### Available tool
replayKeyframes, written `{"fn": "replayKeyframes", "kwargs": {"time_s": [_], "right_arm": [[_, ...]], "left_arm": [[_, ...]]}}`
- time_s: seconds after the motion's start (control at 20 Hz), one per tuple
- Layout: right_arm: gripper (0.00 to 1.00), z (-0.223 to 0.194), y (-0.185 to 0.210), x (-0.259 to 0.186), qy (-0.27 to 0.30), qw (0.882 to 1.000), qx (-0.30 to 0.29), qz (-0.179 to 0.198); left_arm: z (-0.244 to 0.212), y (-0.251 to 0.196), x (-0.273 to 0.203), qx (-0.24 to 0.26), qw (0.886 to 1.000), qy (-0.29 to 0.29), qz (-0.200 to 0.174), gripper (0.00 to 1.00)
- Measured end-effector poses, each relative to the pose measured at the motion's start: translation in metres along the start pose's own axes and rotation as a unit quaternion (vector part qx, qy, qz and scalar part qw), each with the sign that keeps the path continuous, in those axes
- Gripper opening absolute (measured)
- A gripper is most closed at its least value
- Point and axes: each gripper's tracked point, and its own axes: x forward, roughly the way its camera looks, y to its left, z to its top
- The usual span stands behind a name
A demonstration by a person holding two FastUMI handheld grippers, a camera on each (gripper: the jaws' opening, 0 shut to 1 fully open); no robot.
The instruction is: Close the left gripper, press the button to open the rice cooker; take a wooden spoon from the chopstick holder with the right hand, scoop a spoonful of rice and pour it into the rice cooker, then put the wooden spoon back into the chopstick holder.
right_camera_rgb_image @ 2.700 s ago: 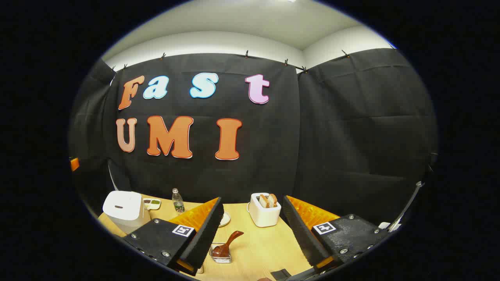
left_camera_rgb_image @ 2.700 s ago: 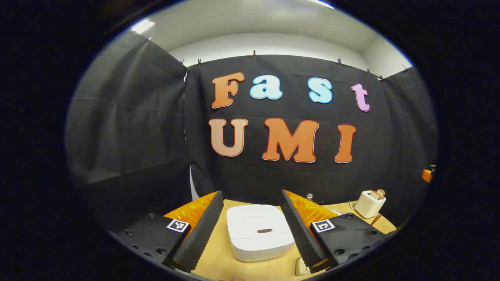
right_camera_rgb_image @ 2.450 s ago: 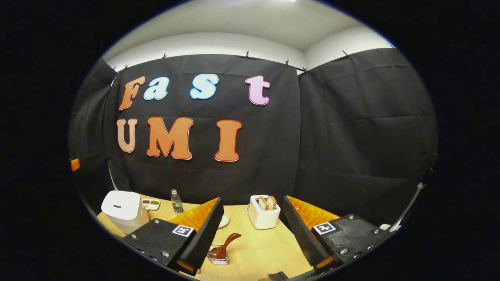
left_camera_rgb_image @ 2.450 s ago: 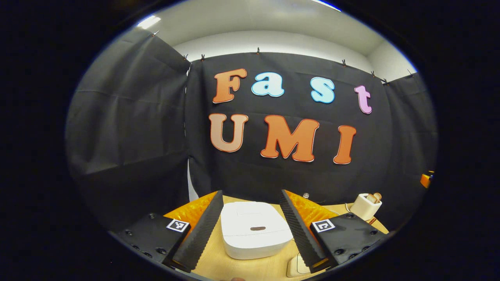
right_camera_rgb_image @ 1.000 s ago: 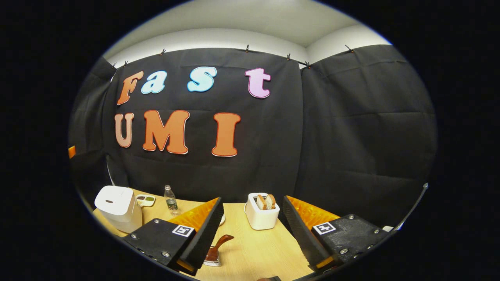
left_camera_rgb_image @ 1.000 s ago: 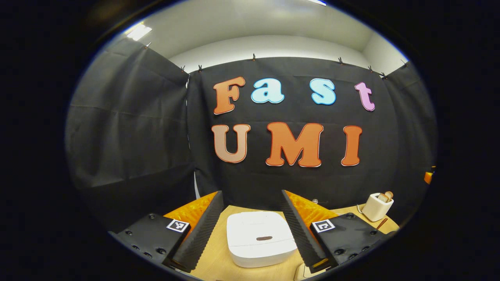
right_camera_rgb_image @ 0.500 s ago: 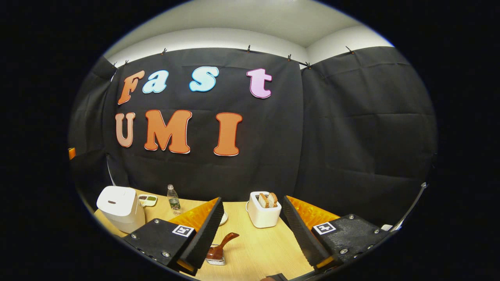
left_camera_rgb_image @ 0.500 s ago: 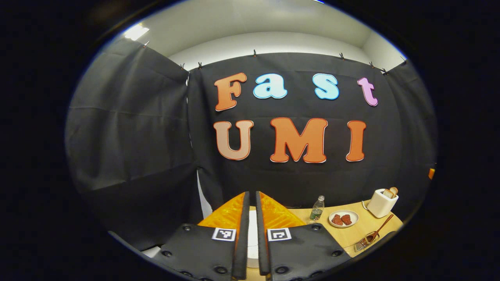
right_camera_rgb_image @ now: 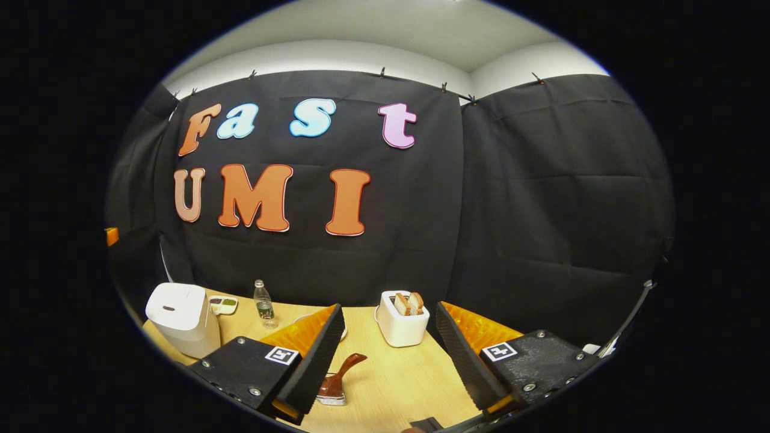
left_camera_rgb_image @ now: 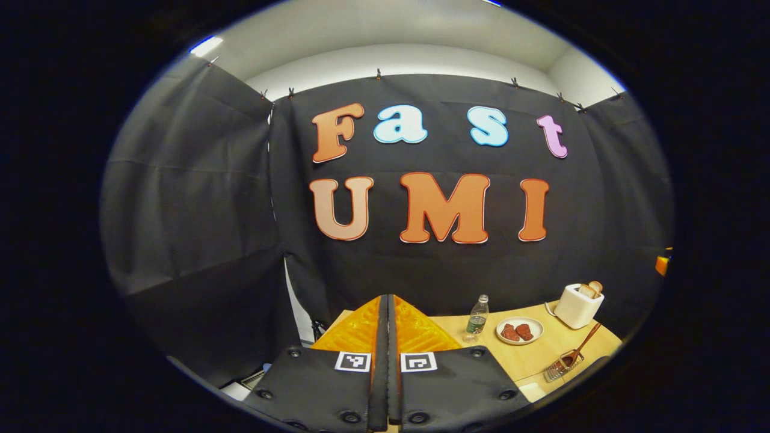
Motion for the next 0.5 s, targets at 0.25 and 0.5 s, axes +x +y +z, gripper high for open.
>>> {"fn": "replayKeyframes", "kwargs": {"time_s": [0.25,0.5], "right_arm": [[0.95,-0.004,-0.002,-0.006,0.006,1.000,-0.007,-0.007],[0.95,-0.008,-0.012,-0.013,0.013,1.000,-0.005,-0.023]], "left_arm": [[-0.053,-0.015,0.047,0.014,0.999,0.037,-0.028,0.04],[-0.113,-0.027,0.084,0.003,0.995,0.085,-0.055,0.05]]}}
